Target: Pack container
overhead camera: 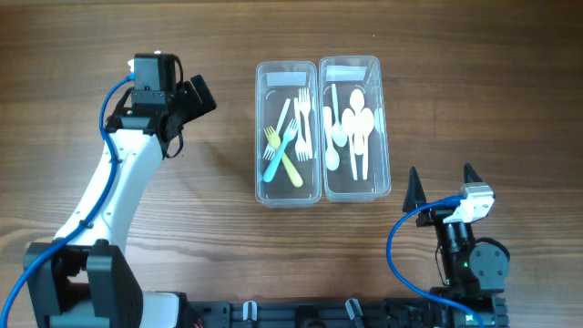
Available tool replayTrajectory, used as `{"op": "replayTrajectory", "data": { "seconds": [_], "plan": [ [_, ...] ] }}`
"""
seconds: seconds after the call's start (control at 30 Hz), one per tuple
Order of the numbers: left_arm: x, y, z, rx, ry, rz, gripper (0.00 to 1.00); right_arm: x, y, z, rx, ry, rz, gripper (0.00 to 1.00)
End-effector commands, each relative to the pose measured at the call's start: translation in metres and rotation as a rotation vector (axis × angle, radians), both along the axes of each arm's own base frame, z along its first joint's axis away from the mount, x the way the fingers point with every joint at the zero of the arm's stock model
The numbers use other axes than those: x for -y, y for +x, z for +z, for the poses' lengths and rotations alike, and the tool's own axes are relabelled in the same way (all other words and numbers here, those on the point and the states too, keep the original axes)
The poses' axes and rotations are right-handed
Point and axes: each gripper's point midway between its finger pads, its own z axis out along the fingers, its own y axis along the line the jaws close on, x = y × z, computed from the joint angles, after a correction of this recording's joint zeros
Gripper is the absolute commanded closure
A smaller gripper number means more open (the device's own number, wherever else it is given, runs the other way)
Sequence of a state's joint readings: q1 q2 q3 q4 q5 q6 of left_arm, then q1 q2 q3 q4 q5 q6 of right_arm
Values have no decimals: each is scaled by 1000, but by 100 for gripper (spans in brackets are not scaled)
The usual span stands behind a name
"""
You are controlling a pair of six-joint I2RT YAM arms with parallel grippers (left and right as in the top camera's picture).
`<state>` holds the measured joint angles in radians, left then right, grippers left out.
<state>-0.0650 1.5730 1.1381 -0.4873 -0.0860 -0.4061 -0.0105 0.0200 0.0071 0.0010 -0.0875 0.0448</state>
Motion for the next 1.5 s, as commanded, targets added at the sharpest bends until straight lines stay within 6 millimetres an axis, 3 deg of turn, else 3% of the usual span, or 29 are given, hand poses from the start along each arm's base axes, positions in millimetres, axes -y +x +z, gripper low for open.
{"op": "replayTrajectory", "data": {
  "seconds": [0.0, 1.03, 1.2, 1.37, 1.47],
  "plan": [
    [-5, 0, 4, 12, 7, 22, 0, -2, -1, 4, 23, -18, 14, 0],
    [-5, 0, 10, 26, 6, 22, 0, -2, -1, 4, 23, -19, 14, 0],
    [-5, -6, 50, 127, -2, 22, 0, -2, -1, 4, 23, -19, 14, 0],
    [-6, -28, 128, 332, -16, 23, 0, -2, -1, 4, 23, -18, 14, 0],
    [-8, -59, 189, 504, -29, 23, 0, -2, -1, 4, 23, -19, 14, 0]
  ]
}}
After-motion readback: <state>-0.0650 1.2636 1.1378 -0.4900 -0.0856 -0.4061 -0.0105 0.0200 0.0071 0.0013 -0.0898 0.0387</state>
